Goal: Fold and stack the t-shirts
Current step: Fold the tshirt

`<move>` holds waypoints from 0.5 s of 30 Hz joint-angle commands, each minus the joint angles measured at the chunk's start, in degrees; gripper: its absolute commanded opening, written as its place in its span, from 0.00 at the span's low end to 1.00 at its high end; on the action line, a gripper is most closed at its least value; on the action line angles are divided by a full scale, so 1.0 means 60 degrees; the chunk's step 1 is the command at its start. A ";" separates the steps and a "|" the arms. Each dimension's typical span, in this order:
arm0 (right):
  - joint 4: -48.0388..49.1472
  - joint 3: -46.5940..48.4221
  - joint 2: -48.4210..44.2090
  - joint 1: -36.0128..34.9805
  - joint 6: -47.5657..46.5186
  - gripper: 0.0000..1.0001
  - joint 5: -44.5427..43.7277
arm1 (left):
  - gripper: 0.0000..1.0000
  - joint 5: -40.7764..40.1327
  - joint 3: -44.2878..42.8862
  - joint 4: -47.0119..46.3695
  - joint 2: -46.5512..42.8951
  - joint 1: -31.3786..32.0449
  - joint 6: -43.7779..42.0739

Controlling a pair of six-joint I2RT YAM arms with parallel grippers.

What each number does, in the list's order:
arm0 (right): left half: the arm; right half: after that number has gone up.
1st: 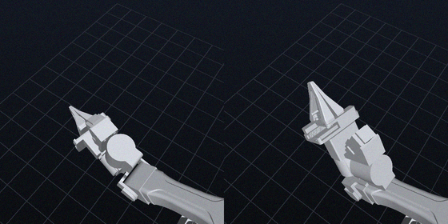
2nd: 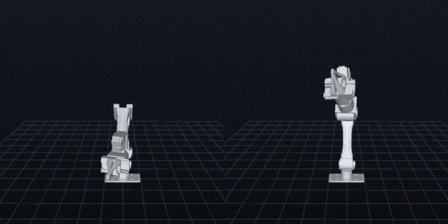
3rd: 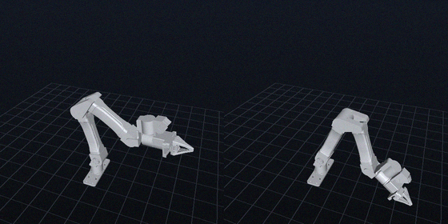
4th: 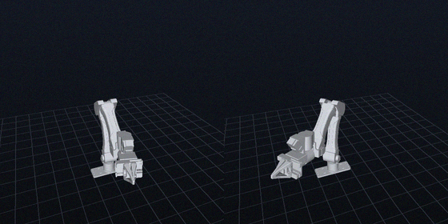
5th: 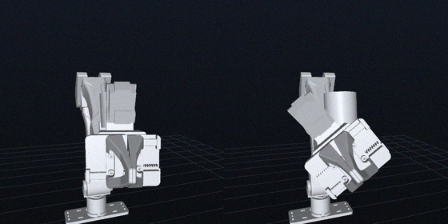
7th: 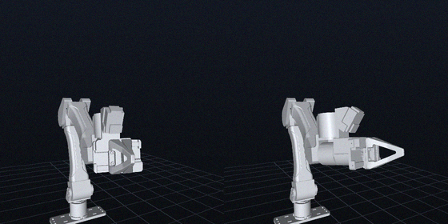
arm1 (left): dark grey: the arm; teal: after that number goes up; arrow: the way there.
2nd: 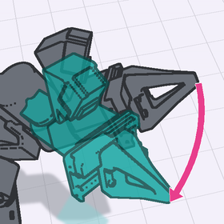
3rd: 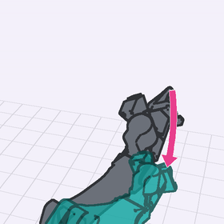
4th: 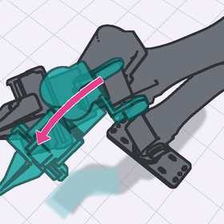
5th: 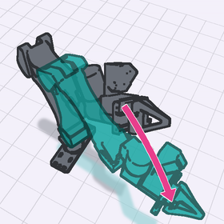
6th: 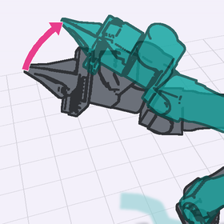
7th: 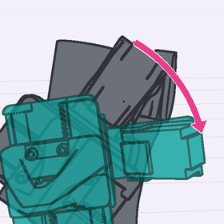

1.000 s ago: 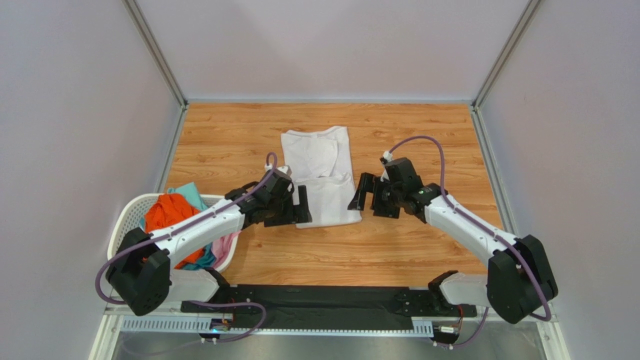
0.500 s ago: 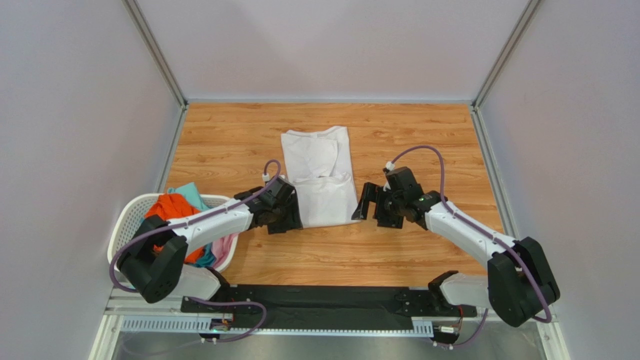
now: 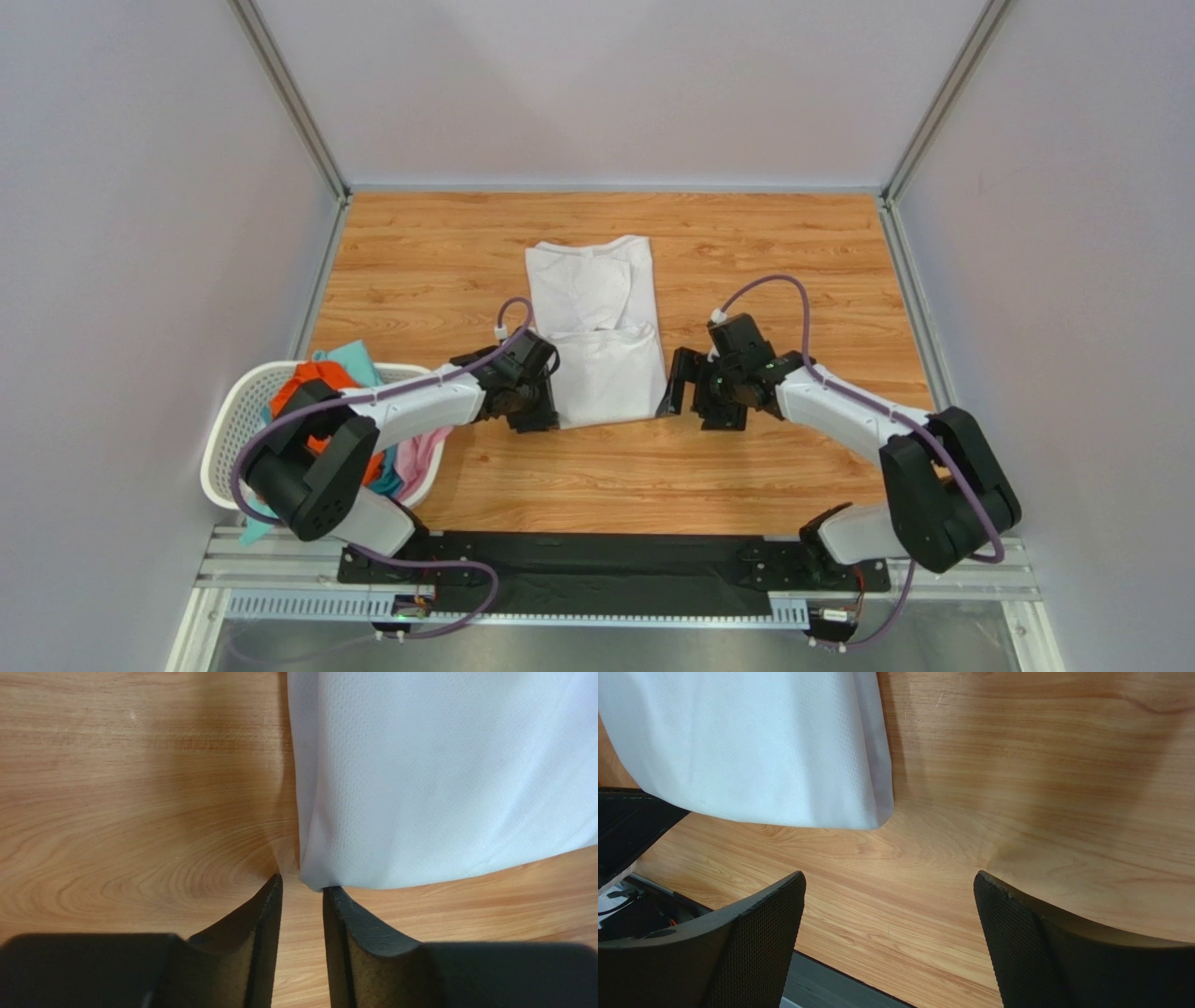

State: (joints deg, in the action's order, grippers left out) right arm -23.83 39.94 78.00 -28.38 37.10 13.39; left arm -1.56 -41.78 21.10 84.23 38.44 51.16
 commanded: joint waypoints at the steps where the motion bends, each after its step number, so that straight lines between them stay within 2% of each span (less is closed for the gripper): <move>1: 0.0500 0.0520 0.0432 -0.0060 -0.0178 0.90 -0.0005 | 0.31 0.0187 -0.0288 -0.0426 0.0331 -0.0034 -0.0030; 3: 0.0603 0.0681 0.0754 -0.0103 -0.0280 0.86 0.0025 | 0.23 0.0187 -0.0302 -0.0426 0.0449 -0.0034 -0.0030; 6: 0.0779 0.0842 0.1165 -0.0162 -0.0339 0.80 -0.0063 | 0.01 0.0187 -0.0288 -0.0412 0.0552 -0.0034 -0.0030; 11: 0.0852 0.1135 0.1779 -0.0162 -0.0500 0.68 -0.0254 | 0.00 0.0187 -0.0244 -0.0280 0.0523 -0.0034 -0.0015; 15: 0.0940 0.1136 0.2044 -0.0250 -0.0485 0.52 -0.0122 | 0.00 0.0187 -0.0171 -0.0324 0.0494 -0.0034 -0.0015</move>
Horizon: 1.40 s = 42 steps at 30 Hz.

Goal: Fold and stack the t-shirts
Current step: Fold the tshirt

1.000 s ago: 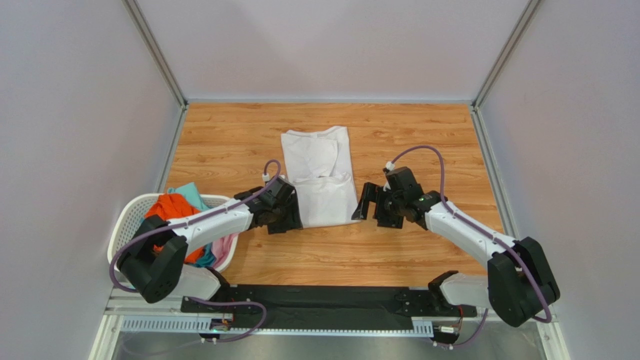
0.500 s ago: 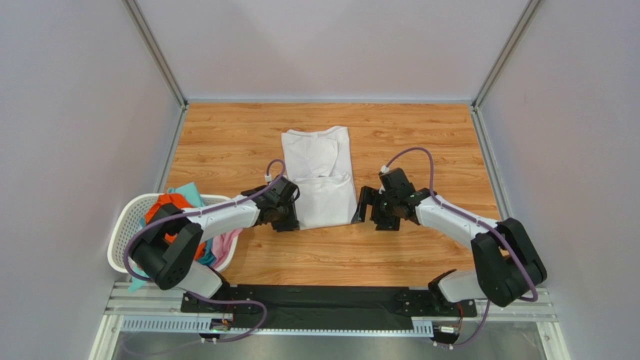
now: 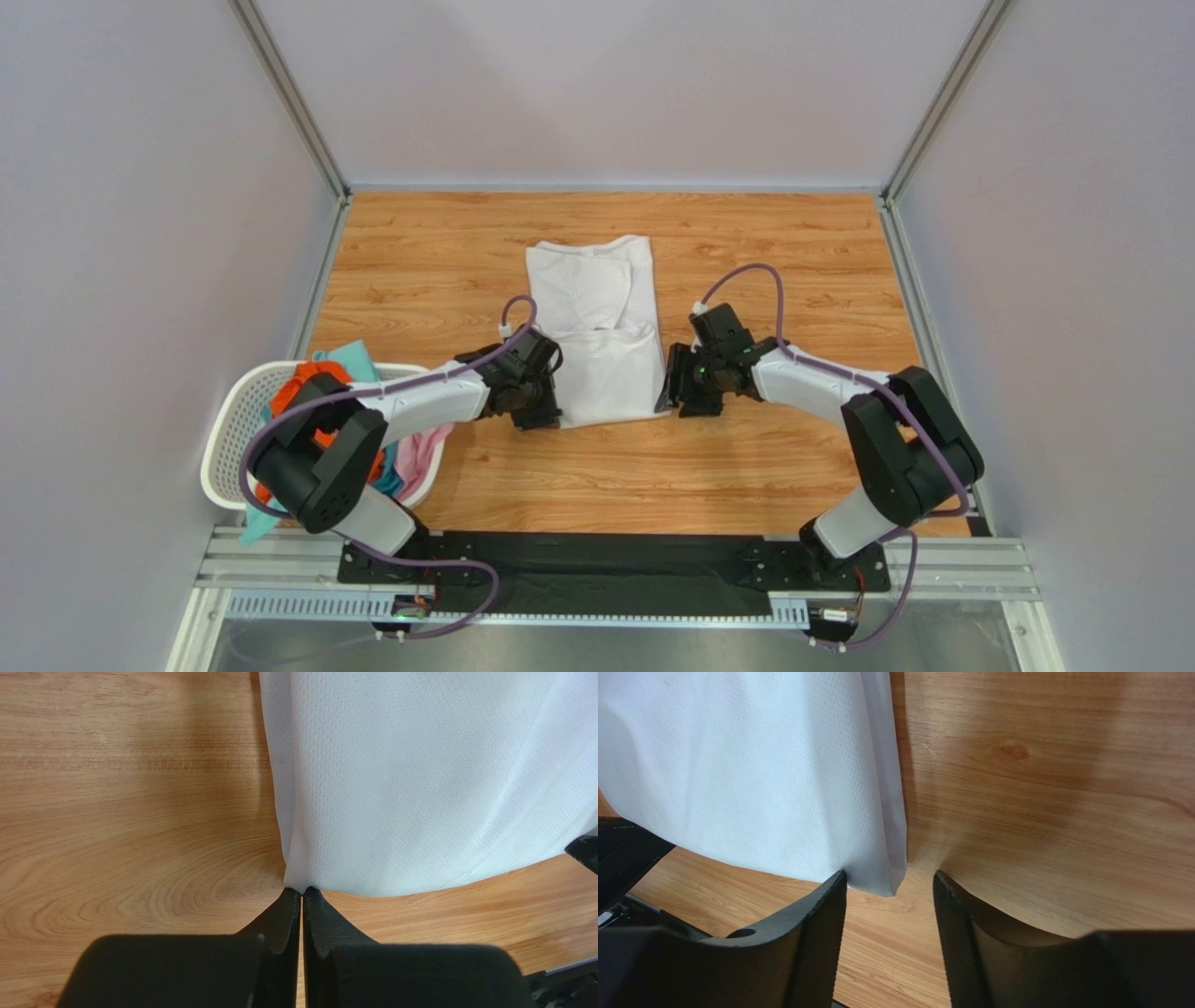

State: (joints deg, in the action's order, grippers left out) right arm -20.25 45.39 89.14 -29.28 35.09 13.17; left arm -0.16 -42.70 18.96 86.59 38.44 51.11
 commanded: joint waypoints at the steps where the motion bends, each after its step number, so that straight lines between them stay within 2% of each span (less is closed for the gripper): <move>1: 0.0386 0.0185 0.0259 -0.0115 -0.0165 0.49 -0.0071 | 0.00 -0.0046 -0.0018 0.0019 0.0100 -0.0034 0.0007; 5: 0.0445 0.0170 0.0406 -0.0145 -0.0296 0.33 0.0309 | 0.00 0.0159 0.0114 -0.0025 -0.0017 -0.0034 0.0036; 7: 0.0475 0.0170 0.0450 -0.0159 -0.0340 0.30 0.0398 | 0.00 0.0261 0.0172 -0.0055 -0.0075 -0.0034 0.0065; 11: 0.0533 -0.0019 0.0275 -0.0247 -0.0356 0.09 0.0661 | 0.00 0.0364 0.0450 -0.0099 -0.0338 -0.0019 0.0138; 14: 0.0358 -0.0298 -0.0339 -0.0467 -0.0312 0.04 0.0691 | 0.00 0.0511 0.0772 -0.0055 -0.0777 0.0097 0.0226; 20: -0.0578 -0.1148 -0.2257 -0.1212 0.0083 0.00 0.0808 | 0.00 0.0116 0.1416 0.0999 -0.2241 0.0873 0.0519; 25: -0.2143 -0.1528 -0.4044 -0.1872 0.0391 0.00 0.0793 | 0.00 -0.0219 0.1653 0.2608 -0.4584 0.1474 0.0958; 29: -0.2995 -0.1457 -0.5537 -0.2297 0.0524 0.00 0.1583 | 0.00 -0.0383 0.1434 0.3270 -0.6442 0.2280 0.0945; 35: -0.3920 -0.0784 -0.6682 -0.2444 0.0801 0.00 0.2476 | 0.00 -0.0529 0.0498 0.4148 -0.7399 0.3056 0.0755; 42: -0.4374 0.0022 -0.7284 -0.2474 0.0831 0.00 0.3400 | 0.00 -0.0485 -0.0544 0.4296 -0.7546 0.3233 0.0300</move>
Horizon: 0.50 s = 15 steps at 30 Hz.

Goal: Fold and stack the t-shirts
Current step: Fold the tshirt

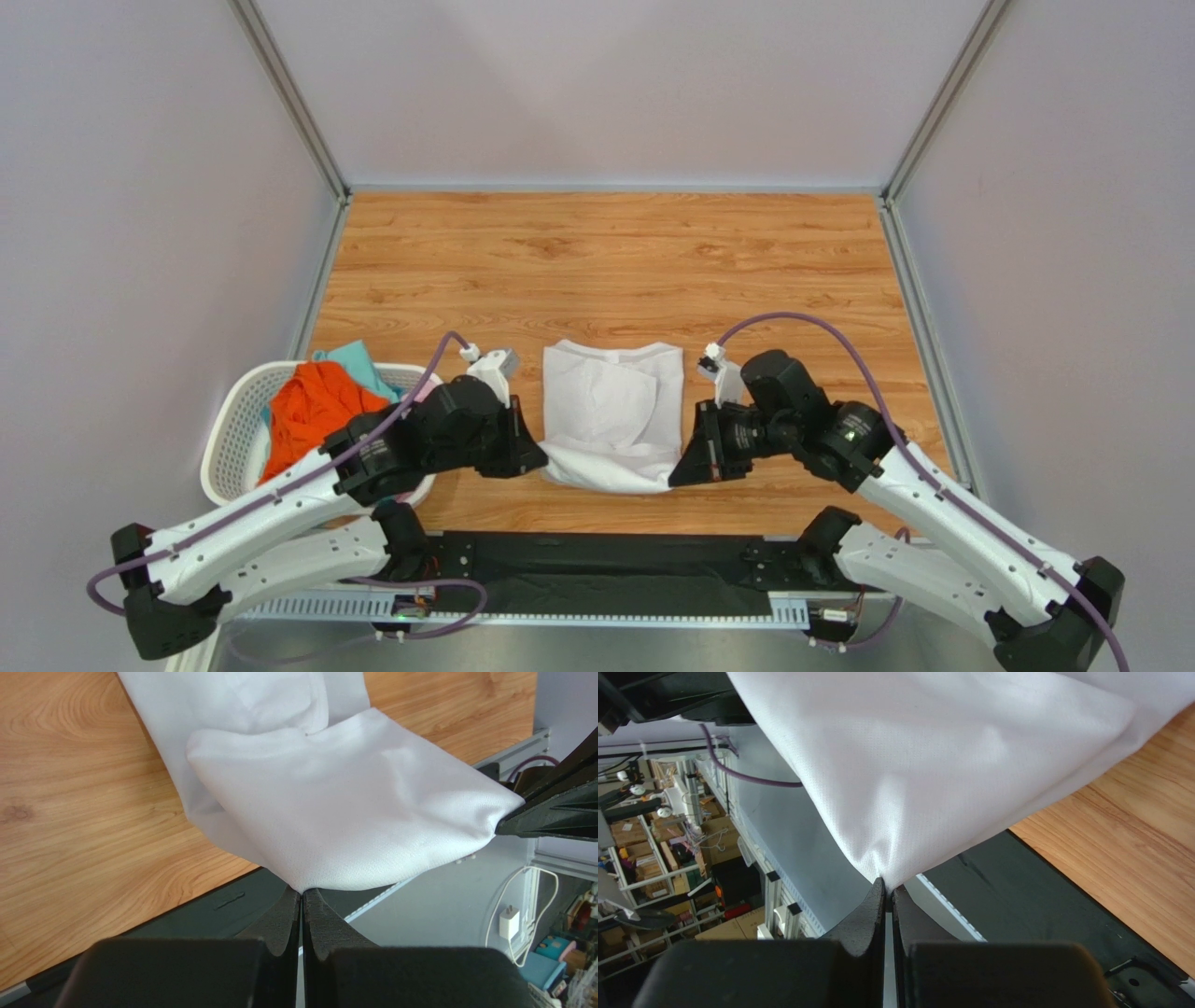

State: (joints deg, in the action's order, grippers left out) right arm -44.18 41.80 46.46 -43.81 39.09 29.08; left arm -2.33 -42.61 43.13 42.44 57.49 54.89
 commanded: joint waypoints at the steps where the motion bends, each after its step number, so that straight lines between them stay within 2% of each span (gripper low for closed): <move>1: -0.0371 0.0679 -0.0213 -0.0051 0.0164 0.00 0.0821 | 0.00 -0.0212 -0.0661 0.0267 -0.0217 0.0056 -0.0418; 10: -0.0356 0.1353 0.0137 0.0065 -0.0041 0.00 -0.0654 | 0.00 -0.2057 -0.1656 0.0780 0.0308 0.0056 -0.0667; 15: -0.0312 0.1441 0.0328 0.0534 -0.0114 0.00 -0.0906 | 0.00 -0.3140 -0.2097 0.0809 0.0851 0.0013 -0.0565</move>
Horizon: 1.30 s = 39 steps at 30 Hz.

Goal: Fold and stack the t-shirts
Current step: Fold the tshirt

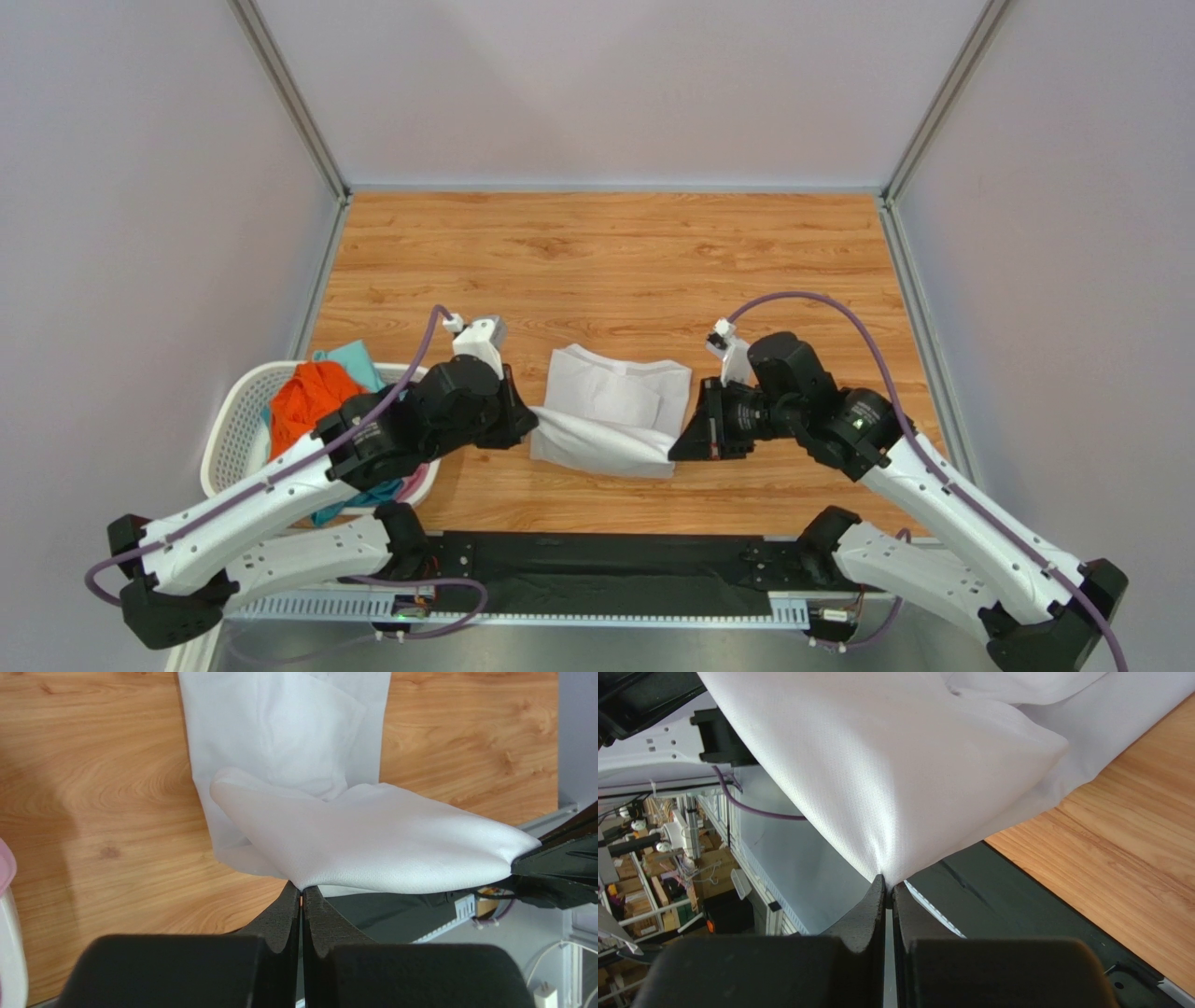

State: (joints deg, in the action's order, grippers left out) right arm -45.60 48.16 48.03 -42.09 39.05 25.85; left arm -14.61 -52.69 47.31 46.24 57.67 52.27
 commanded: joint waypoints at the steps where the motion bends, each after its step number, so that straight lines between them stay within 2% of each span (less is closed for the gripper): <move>1: -0.0075 0.0410 0.0110 0.0319 -0.0165 0.00 -0.0353 | 0.00 -0.1139 -0.0491 0.0084 0.0320 -0.0060 -0.0157; 11: 0.0174 0.0425 0.0622 0.1622 -0.0590 0.00 -0.0162 | 0.00 -0.0715 -0.0960 -0.0721 0.1697 -0.1217 -0.0757; 22: 0.1140 0.0411 0.1662 0.3072 -0.0927 0.00 0.0306 | 0.00 0.0091 -0.1530 -0.1805 0.3394 -0.2331 -0.1650; 30: 0.2252 0.0425 0.3140 0.3747 -0.0971 0.00 0.0541 | 0.00 0.0706 -0.2088 -0.2435 0.4934 -0.3238 -0.2076; 39: 0.3116 0.0850 0.5119 0.4128 -0.0898 0.00 -0.0337 | 0.00 0.1673 -0.2877 -0.3314 0.7421 -0.3972 -0.2558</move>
State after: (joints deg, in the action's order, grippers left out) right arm -30.79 51.20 76.90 -18.06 34.41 26.72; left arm -6.85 -66.43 30.74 86.87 35.05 40.05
